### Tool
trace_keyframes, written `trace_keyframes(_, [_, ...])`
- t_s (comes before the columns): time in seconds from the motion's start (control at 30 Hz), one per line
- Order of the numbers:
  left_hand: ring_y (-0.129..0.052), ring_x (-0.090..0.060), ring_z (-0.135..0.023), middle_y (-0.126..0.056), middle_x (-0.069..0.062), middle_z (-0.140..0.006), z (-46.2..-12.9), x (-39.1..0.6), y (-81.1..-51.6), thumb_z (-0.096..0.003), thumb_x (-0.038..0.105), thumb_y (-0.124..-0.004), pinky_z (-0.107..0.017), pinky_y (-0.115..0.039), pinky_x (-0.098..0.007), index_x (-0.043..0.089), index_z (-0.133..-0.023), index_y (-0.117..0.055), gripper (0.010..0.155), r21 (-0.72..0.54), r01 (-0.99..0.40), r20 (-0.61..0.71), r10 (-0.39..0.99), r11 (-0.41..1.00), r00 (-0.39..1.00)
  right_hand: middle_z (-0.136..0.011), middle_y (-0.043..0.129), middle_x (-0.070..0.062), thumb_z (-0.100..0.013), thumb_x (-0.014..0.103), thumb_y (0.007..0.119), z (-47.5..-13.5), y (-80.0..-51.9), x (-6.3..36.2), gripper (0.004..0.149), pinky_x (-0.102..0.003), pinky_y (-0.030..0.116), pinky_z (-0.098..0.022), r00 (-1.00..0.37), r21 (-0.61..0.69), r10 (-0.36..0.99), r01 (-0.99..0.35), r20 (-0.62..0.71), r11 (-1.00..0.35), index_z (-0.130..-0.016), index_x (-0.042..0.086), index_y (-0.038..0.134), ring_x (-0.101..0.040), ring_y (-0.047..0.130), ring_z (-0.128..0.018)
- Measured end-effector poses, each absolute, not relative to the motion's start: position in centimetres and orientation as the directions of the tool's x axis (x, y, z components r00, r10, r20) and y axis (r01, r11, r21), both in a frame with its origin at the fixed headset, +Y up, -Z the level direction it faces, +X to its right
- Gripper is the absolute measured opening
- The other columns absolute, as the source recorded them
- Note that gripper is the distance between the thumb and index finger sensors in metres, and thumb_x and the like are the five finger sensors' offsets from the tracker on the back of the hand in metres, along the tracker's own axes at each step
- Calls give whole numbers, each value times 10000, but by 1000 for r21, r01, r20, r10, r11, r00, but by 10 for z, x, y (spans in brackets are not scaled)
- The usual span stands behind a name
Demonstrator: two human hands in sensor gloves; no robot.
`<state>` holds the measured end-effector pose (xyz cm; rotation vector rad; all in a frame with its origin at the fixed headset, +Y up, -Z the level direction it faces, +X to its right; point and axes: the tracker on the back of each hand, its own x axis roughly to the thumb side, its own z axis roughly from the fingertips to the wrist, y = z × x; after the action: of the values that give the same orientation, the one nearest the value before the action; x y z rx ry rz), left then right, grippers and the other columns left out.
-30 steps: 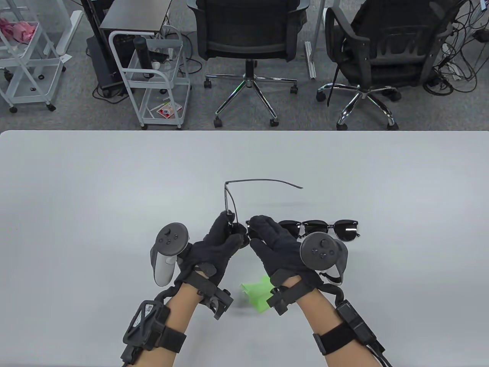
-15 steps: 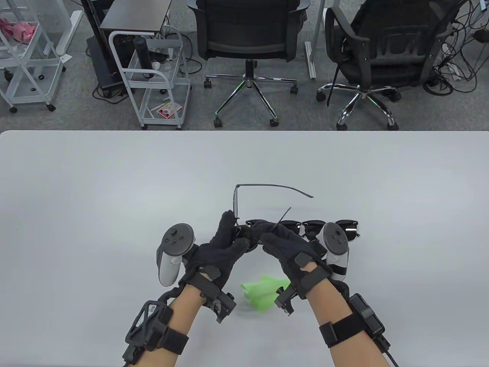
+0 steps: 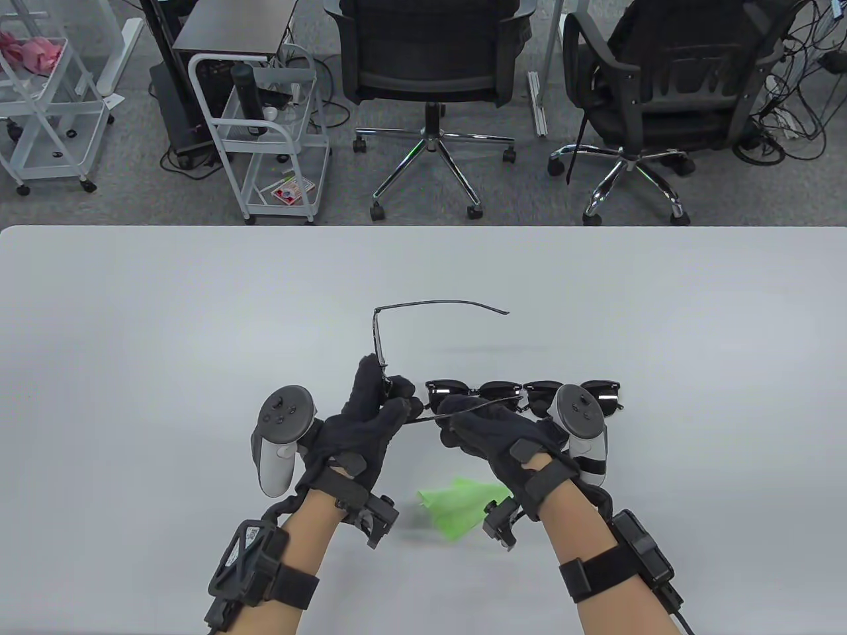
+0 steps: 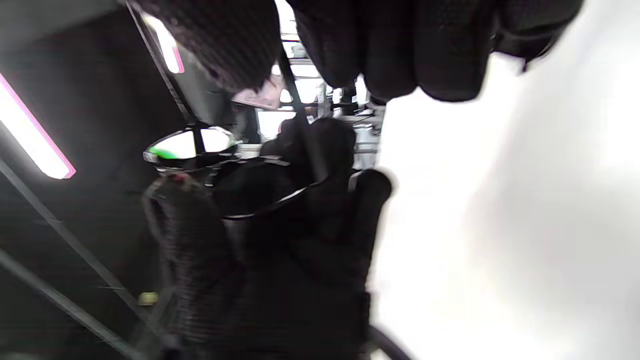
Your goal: Dust sunglasses
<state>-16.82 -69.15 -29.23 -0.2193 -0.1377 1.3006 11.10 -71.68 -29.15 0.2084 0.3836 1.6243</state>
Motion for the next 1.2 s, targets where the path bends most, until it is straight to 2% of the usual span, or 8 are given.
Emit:
trace_keyframes(0.07, [-915, -125, -962, -648, 150, -1084, -294, -178, -689, -334, 731, -705, -769, -658, -448, 330, -1079, -252, 961, -143, -927, -13, 936, 346, 351, -809, 921, -249, -466, 351, 878, -293, -709, 108, 491, -654, 706, -486, -337, 478, 941, -824, 20, -305, -823, 15, 879, -458, 964, -589])
trace_keyframes(0.17, [-915, -130, -960, -647, 143, -1084, -296, -190, -691, -335, 729, -707, -767, -657, -449, 324, -1079, -253, 961, -84, -914, -34, 916, 397, 400, -740, 993, -161, -451, 339, 909, -287, -697, 86, 389, -601, 766, -488, -645, 590, 683, -418, 342, -691, -755, 99, 936, -362, 1022, -528])
trace_keyframes(0.27, [-918, -134, -957, -651, 138, -1082, -298, -197, -695, -336, 728, -709, -764, -661, -449, 319, -1079, -256, 962, -72, -917, -58, 916, 393, 397, -756, 996, -116, -426, 331, 935, -275, -705, 59, 387, -582, 774, -520, -732, 607, 436, -40, 523, -794, -765, 143, 933, -332, 1027, -550])
trace_keyframes(0.4, [-924, -128, -953, -657, 134, -1079, -299, -200, -695, -337, 735, -702, -765, -663, -448, 316, -1079, -259, 961, -57, -918, -61, 916, 393, 396, -791, 972, -131, -392, 276, 969, -270, -719, 41, 428, -605, 747, -536, -747, 521, 268, 122, 609, -845, -791, 132, 920, -362, 1003, -591])
trace_keyframes(0.63, [-932, -126, -945, -666, 134, -1076, -300, -199, -696, -334, 740, -705, -765, -666, -447, 317, -1080, -269, 962, -63, -910, -51, 909, 410, 413, -794, 941, -116, -351, 296, 1012, -270, -717, 41, 507, -617, 715, -563, -729, 399, 194, 117, 656, -910, -815, 131, 896, -360, 953, -597])
trace_keyframes(0.9, [-932, -127, -945, -667, 133, -1075, -300, -200, -695, -334, 739, -708, -764, -665, -449, 314, -1080, -267, 966, -62, -908, -54, 907, 415, 418, -958, 782, -117, -323, 360, 1038, -264, -732, 29, 715, -622, 660, -615, -697, 234, -84, 348, 712, -908, -946, 148, 759, -395, 836, -769])
trace_keyframes(1.1, [-933, -132, -944, -668, 132, -1076, -300, -199, -695, -334, 737, -712, -763, -665, -453, 313, -1081, -269, 967, -63, -883, -46, 882, 466, 469, -811, 927, -43, -363, 324, 985, -262, -735, 24, 493, -575, 728, -603, -679, 64, -179, 317, 712, -946, -825, 203, 864, -298, 964, -630])
trace_keyframes(1.2, [-932, -134, -943, -670, 134, -1076, -300, -199, -694, -333, 736, -718, -762, -666, -454, 317, -1082, -272, 967, -57, -858, -33, 858, 510, 512, -727, 986, -30, -392, 316, 932, -269, -727, 32, 393, -558, 759, -579, -736, 100, -86, 205, 671, -974, -769, 208, 914, -273, 1006, -544])
